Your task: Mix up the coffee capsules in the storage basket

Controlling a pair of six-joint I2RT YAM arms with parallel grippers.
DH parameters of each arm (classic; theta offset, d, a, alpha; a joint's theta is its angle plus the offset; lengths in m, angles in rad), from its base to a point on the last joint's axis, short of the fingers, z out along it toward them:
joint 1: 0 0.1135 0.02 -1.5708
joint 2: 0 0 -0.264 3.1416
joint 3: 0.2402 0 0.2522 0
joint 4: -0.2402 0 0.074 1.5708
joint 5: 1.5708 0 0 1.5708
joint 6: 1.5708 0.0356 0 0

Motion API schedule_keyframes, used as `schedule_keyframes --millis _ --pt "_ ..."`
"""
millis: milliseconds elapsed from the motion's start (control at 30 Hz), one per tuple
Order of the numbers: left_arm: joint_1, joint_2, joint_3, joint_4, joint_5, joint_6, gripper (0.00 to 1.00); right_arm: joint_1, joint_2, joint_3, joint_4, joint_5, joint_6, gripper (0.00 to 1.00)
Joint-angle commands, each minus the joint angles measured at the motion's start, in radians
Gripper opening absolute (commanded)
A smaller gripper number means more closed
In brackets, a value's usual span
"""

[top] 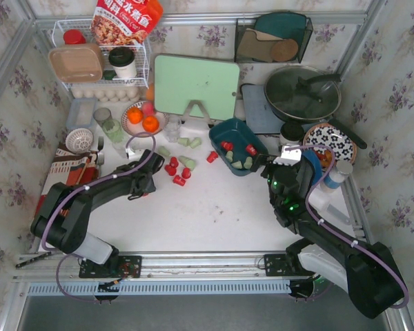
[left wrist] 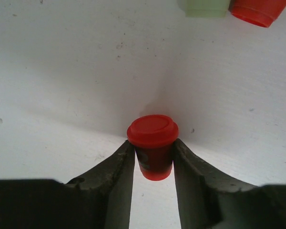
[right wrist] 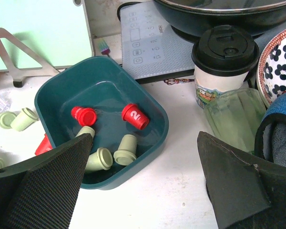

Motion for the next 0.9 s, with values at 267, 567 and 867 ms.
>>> schedule_keyframes --millis 267,567,867 --pt "0.003 -0.094 0.009 0.037 0.040 0.032 0.24 0.000 0.018 0.014 0.029 0.009 0.003 1.00" --pt "-0.002 -0.242 0.022 0.225 0.285 0.168 0.24 0.000 0.017 0.018 0.017 0.034 0.010 1.00" --pt "-0.038 -0.022 0.224 0.454 0.444 0.229 0.25 -0.001 0.019 0.015 0.014 0.046 0.021 1.00"
